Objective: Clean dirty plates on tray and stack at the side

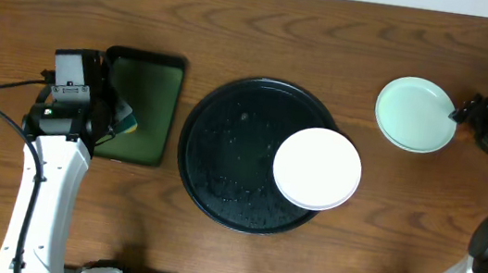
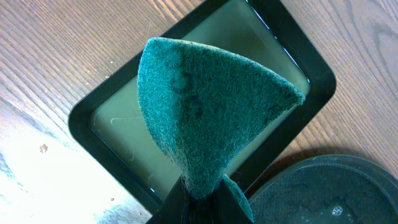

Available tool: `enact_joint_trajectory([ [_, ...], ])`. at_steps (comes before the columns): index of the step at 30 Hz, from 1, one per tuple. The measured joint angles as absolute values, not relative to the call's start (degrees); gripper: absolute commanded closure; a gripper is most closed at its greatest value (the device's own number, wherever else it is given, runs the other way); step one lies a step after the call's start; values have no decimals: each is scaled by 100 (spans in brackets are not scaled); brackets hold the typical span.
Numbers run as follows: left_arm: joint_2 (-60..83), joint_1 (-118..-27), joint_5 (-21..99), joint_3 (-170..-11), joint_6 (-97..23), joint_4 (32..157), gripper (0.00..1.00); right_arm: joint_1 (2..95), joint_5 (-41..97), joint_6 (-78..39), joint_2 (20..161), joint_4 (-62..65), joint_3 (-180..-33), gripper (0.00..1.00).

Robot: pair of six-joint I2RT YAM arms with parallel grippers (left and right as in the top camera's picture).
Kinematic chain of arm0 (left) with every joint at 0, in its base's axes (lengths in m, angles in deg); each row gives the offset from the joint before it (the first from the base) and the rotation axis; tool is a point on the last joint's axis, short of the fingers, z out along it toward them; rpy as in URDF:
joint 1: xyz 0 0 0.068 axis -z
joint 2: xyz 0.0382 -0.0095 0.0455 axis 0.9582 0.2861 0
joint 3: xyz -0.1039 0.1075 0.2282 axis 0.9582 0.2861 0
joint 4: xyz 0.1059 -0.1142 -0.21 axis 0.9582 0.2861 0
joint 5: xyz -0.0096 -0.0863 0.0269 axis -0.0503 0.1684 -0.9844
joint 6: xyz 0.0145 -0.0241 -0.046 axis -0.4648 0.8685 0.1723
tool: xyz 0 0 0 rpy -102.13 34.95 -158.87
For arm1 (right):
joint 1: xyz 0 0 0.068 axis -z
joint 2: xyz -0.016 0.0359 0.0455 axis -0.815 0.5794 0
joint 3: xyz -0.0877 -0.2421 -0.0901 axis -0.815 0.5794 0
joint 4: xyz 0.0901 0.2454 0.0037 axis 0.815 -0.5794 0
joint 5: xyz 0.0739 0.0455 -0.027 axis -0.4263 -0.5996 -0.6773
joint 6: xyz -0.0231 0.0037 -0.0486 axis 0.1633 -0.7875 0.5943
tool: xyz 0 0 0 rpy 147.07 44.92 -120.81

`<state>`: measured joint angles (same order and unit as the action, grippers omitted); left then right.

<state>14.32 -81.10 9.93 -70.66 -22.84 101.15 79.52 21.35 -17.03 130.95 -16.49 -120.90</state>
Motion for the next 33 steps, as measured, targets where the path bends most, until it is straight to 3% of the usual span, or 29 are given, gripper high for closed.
enact_joint_trajectory([
  [5, 1432, -8110, 995, -7066, -2284, 10118, 92, 7788, 1590, -1628, 12000, -2549, -12090, 16],
  [7, 1432, -8110, 995, -7066, -2284, 10118, 92, 7580, 1514, -1576, 11506, -2945, -12090, 1],
  [16, 1432, -8110, 993, -7066, -2284, 10113, 92, 6254, 2452, -2288, 9526, -4630, -11965, 1],
  [22, 1432, -8110, 995, -7066, -2284, 10118, 92, 5519, 2773, -2736, 8606, -4064, -10872, 1],
  [24, 1432, -8110, 993, -7066, -2284, 10118, 92, 5346, 2753, -2778, 8543, -3686, -10437, 10],
  [28, 1432, -8110, 995, -7066, -2284, 10120, 92, 5047, 2670, -2876, 8678, -2678, -9362, 6],
  [33, 1432, -8110, 995, -7066, -2284, 10157, 92, 4842, 2559, -3084, 9196, -1721, -8376, 20],
])
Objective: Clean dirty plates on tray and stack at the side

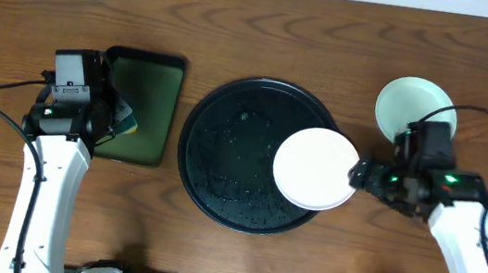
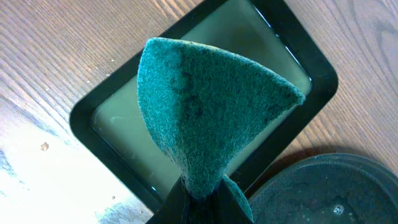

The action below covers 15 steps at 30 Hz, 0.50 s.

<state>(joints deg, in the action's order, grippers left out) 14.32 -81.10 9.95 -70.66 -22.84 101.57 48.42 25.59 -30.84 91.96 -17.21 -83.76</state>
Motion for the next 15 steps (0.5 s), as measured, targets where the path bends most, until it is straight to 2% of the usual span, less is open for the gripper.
enact_joint_trajectory([
  [1, 1432, -8110, 993, -7066, -2284, 10159, 92, 4802, 2541, -3149, 9364, -1625, -8276, 20],
  [5, 1432, -8110, 995, -7066, -2284, 10161, 92, 4780, 2511, -3294, 9955, -1196, -8215, 33],
  [8, 1432, -8110, 995, -7066, -2284, 10159, 92, 4780, 2502, -3381, 10409, -949, -8215, 34],
  [11, 1432, -8110, 995, -7066, -2284, 10159, 92, 4780, 2500, -3436, 10800, -685, -8215, 52],
  [13, 1432, -8110, 995, -7066, -2284, 10161, 92, 4780, 2515, -3460, 10960, -639, -8215, 56],
  [15, 1432, -8110, 995, -7066, -2284, 10159, 92, 4780, 2517, -3484, 10984, -637, -8215, 67],
])
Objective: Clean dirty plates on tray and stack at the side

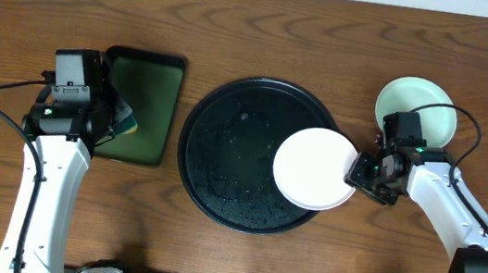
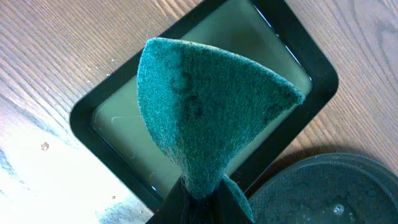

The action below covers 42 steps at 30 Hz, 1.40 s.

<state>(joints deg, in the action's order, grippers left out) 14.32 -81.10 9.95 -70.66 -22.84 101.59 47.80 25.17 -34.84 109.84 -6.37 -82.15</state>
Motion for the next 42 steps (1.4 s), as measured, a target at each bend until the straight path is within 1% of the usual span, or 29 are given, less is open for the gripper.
enact_joint_trajectory([
  [2, 1432, -8110, 995, -7066, -2284, 10157, 92, 4780, 2513, -3490, 10984, -637, -8215, 84],
  [4, 1432, -8110, 995, -7066, -2284, 10137, 92, 4780, 2513, -3460, 10984, -643, -8215, 96],
  [5, 1432, -8110, 995, -7066, -2284, 10133, 92, 4780, 2513, -3482, 10984, -665, -8215, 99],
  [9, 1432, -8110, 995, -7066, -2284, 10133, 92, 4769, 2465, -3499, 10982, -845, -8276, 99],
  [11, 1432, -8110, 993, -7066, -2284, 10131, 92, 4769, 2469, -3473, 10984, -1148, -8422, 99],
  [15, 1432, -8110, 993, -7066, -2284, 10124, 92, 4730, 2548, -3351, 10993, -1830, -9015, 99],
  [19, 1432, -8110, 995, -7066, -2284, 10120, 92, 4442, 2565, -3263, 10993, -1975, -9611, 99],
  [26, 1432, -8110, 995, -7066, -2284, 10115, 93, 3679, 2541, -3202, 11054, -1085, -9721, 99],
  [30, 1432, -8110, 1006, -7066, -2284, 10111, 92, 3327, 2344, -2721, 11557, -482, -9721, 99],
  [33, 1443, -8110, 1132, -7066, -2300, 10028, 92, 3233, 2117, -2457, 12105, -154, -9721, 99],
  [37, 1611, -8110, 1235, -7066, -2330, 9967, 93, 3226, 1783, -2400, 12929, 200, -9740, 99],
  [42, 2171, -8110, 1587, -7066, -2396, 9641, 93, 3255, 1632, -2483, 13030, 408, -9788, 99],
])
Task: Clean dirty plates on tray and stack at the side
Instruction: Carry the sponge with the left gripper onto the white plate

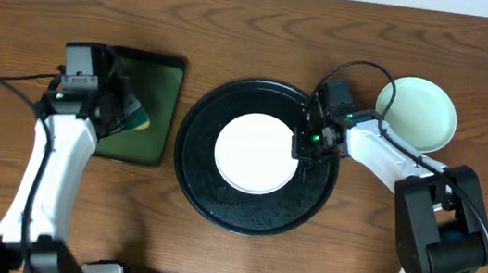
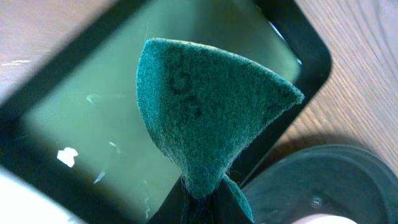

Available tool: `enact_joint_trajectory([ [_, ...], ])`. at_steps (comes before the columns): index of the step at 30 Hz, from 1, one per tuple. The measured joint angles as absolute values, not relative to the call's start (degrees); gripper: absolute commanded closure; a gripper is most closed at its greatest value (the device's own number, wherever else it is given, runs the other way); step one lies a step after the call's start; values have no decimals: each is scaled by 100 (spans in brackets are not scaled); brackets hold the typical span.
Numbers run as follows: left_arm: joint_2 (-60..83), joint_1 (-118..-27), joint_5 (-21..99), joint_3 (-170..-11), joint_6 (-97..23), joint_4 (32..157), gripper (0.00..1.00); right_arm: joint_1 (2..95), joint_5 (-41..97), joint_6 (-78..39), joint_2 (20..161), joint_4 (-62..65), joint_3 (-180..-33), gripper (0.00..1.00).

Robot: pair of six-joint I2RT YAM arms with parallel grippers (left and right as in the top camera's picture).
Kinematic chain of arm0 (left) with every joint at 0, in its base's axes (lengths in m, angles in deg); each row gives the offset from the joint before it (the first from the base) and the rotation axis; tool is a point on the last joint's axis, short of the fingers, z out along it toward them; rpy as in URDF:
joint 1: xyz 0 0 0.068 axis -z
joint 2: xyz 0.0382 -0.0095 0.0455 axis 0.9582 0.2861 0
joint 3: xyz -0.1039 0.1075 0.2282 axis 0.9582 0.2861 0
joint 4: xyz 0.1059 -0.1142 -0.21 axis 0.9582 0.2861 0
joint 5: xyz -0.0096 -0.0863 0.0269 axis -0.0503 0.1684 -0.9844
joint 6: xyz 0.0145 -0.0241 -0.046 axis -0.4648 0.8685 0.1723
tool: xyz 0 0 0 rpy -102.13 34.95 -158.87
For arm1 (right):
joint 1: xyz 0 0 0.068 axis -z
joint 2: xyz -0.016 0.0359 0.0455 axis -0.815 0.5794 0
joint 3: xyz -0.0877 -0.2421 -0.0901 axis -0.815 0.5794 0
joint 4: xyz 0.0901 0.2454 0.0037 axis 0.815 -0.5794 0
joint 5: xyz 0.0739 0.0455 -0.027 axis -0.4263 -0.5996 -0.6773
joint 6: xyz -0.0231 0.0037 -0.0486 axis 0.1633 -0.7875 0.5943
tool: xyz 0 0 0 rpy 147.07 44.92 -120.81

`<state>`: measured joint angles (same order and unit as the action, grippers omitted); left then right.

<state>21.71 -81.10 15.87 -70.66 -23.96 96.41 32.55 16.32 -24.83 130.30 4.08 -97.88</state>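
A white plate lies in the middle of the round black tray. My right gripper sits at the plate's right rim, shut on that rim as far as the overhead view shows. A pale green plate rests on the table to the right of the round tray. My left gripper is shut on a dark green sponge, whose yellow side shows as the sponge hangs over the rectangular tray.
The rectangular black tray on the left holds a greenish liquid. The round tray's edge lies just right of it. Brown wooden table extends all around.
The white plate has moved from the right side of the round tray to its middle, with my right gripper at its rim. My left gripper with the sponge has shifted further over the rectangular tray.
My right gripper was first by the pale green plate at the far right, the white plate at the round tray's right side. Then it was at the white plate's right rim. Now the plate lies mid-tray. My left gripper held the sponge throughout.
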Motion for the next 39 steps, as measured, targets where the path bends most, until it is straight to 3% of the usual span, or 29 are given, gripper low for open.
enact_joint_trajectory([
  [9, 3268, -8110, 2359, -7064, -2542, 8432, 92, 3244, 1593, -2704, 13063, 557, -9801, 99],
  [19, 4475, -8110, 1482, -7064, -2542, 7960, 92, 3189, 1628, -2739, 13080, 688, -9801, 99],
  [30, 4451, -8099, 1251, -7099, -2542, 7995, 93, 3185, 1621, -2752, 13089, 729, -9801, 99],
  [39, 3613, -8110, 789, -7096, -2516, 8253, 92, 3185, 1617, -2774, 13089, 736, -9801, 99],
])
